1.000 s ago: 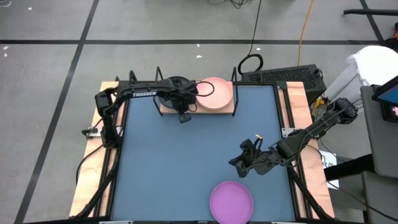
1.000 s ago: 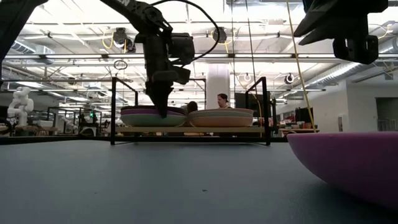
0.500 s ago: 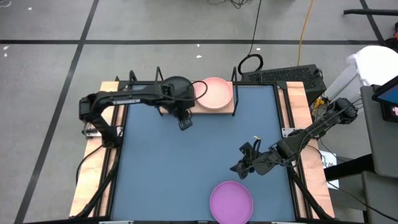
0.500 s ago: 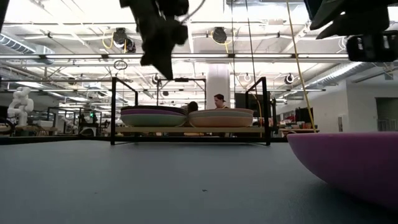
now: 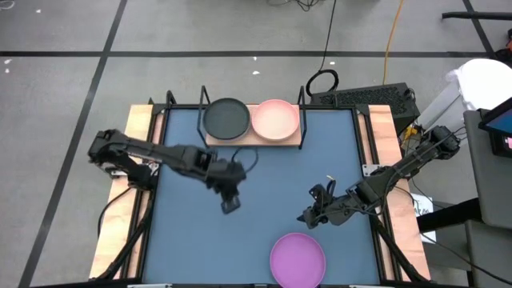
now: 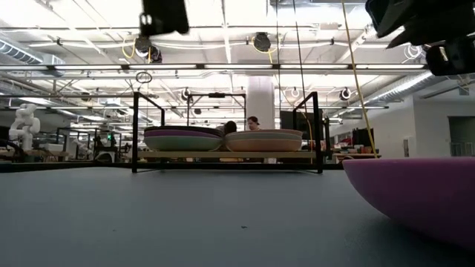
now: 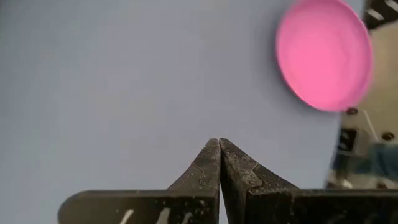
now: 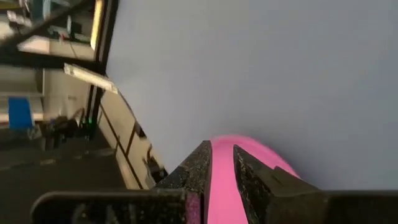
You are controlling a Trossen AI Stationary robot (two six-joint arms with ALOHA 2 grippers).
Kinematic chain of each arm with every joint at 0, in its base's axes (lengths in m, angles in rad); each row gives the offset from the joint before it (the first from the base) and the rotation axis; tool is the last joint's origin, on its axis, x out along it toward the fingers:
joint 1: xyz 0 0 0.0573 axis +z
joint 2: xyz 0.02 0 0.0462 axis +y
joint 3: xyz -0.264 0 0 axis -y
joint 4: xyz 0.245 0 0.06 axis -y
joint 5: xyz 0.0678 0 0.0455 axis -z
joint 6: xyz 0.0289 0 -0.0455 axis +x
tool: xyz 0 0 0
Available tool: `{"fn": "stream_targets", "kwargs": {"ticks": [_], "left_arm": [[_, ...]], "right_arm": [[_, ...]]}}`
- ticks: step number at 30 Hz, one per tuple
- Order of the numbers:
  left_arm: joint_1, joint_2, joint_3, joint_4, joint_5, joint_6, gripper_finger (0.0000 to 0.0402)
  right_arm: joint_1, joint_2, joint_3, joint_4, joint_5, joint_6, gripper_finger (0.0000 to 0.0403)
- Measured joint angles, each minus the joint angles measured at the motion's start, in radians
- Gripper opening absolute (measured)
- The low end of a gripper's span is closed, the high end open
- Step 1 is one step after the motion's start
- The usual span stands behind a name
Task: Place and stack plates onto a shelf
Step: Stack the purple plate on top of the pink plate
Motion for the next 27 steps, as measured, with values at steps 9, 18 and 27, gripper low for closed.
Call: {"fn": "stream_targets", "kwargs": {"ticks": [9, 18, 27], "left_arm": [[-0.185, 0.000, 0.000, -0.004, -0.098, -0.066, 0.0001], [-0.269, -0.018, -0.211, 0.345, -0.095, -0.160, 0.0001], [-0.331, -0.018, -0.252, 0.468, -0.055, -0.170, 0.0001]], "right_arm": [[0.091, 0.000, 0.000, -0.056, -0.036, 0.113, 0.0101], [0.162, 0.008, 0.000, -0.161, -0.081, 0.202, 0.0167], [0.193, 0.121, 0.000, -0.159, -0.146, 0.201, 0.0173]]}}
